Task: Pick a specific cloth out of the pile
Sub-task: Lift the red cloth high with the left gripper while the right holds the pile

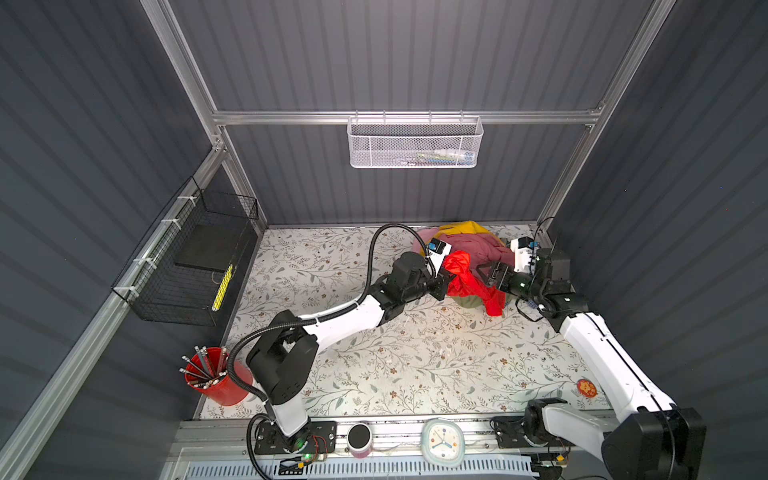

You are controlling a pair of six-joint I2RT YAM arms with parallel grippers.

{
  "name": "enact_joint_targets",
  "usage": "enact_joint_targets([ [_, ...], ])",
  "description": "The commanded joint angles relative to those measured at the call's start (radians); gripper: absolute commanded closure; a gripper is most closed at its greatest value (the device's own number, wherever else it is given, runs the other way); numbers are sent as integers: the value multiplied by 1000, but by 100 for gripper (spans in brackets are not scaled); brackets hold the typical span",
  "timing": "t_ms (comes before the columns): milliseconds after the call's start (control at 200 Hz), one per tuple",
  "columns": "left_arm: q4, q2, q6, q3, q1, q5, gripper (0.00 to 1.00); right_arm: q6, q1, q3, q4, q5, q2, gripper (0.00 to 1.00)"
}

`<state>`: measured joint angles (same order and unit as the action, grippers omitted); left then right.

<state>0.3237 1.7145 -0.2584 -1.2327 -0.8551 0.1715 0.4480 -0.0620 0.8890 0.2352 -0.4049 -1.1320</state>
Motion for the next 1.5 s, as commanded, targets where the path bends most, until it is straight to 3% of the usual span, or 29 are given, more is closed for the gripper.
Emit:
enact_joint_targets([
  [0,-16,-53,-25,8,0,-25,100,28,31,-44,-69,-27,-13,21],
  [380,-146,-79,-45,-57,-8,-15,100,57,63,-96,-200,-148,-183,30],
  [941,-409,-292,78,-126,-15,-199,100,118,124,-116,-309,-124,-250,35],
  [1176,-473,-339,116,-148,-14,-250,100,139,134,-131,-343,-114,-263,45],
  [1286,-478,-354,136,-160,-14,-269,100,140,141,-130,-350,-110,-278,55],
  [1406,-483,-359,162,-169,-12,-282,100,138,148,-133,-360,-104,-288,55],
  [1496,-527,-337,192,-256,-12,-292,100,135,154,-136,-364,-101,-290,55],
])
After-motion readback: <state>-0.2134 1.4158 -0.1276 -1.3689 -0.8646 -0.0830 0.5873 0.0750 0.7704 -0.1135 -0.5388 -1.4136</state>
